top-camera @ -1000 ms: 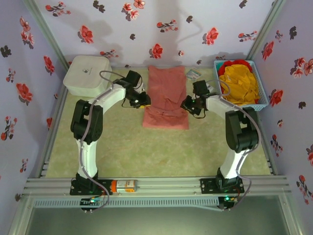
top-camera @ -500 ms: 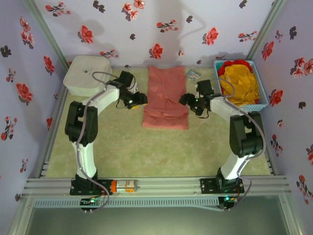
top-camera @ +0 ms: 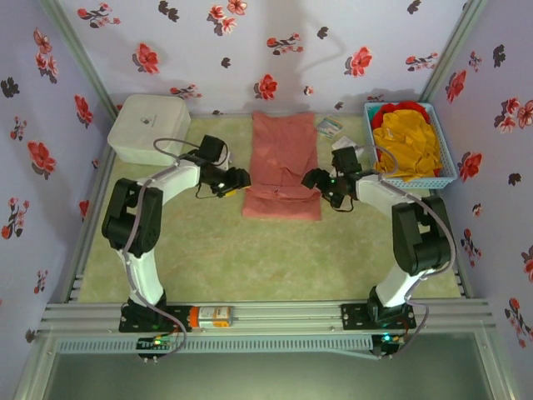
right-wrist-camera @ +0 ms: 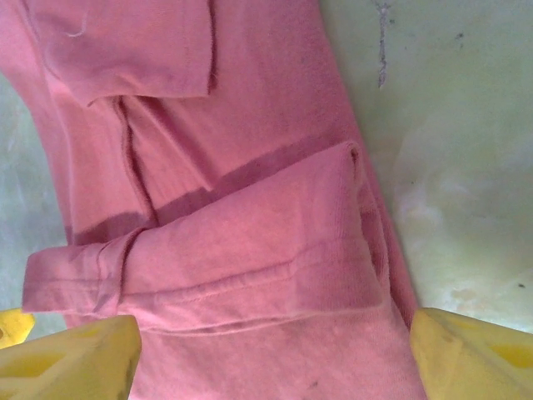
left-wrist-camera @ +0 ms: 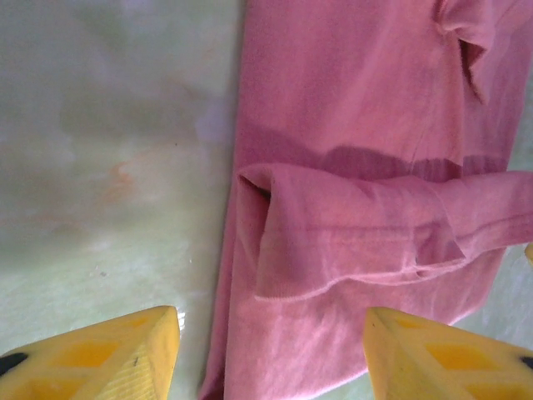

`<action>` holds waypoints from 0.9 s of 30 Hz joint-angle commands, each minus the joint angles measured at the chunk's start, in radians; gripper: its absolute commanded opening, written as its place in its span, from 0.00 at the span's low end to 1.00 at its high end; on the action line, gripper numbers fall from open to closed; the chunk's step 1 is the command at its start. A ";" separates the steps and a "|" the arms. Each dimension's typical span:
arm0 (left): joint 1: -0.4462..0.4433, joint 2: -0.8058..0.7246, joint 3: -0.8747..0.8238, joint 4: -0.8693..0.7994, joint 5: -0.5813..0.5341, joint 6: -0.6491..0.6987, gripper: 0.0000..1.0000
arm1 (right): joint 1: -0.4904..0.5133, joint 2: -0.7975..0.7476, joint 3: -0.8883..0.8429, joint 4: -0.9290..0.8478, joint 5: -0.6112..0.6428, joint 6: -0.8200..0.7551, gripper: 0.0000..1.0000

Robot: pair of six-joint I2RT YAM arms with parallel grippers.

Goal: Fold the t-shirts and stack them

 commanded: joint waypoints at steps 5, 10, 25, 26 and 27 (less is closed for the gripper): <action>-0.008 0.080 0.078 0.037 0.019 -0.025 0.56 | 0.001 0.090 0.047 0.059 -0.031 0.033 0.81; -0.008 0.105 0.106 0.031 0.020 -0.027 0.45 | 0.001 0.102 0.075 0.058 -0.037 0.033 0.72; -0.025 0.134 0.139 -0.013 -0.002 -0.028 0.30 | -0.004 0.110 0.106 0.011 -0.028 0.000 0.50; -0.025 0.131 0.135 -0.015 -0.003 -0.030 0.30 | -0.004 0.111 0.108 0.005 -0.030 -0.003 0.49; -0.026 0.127 0.134 -0.019 -0.004 -0.032 0.30 | -0.004 0.114 0.113 -0.005 -0.031 -0.009 0.49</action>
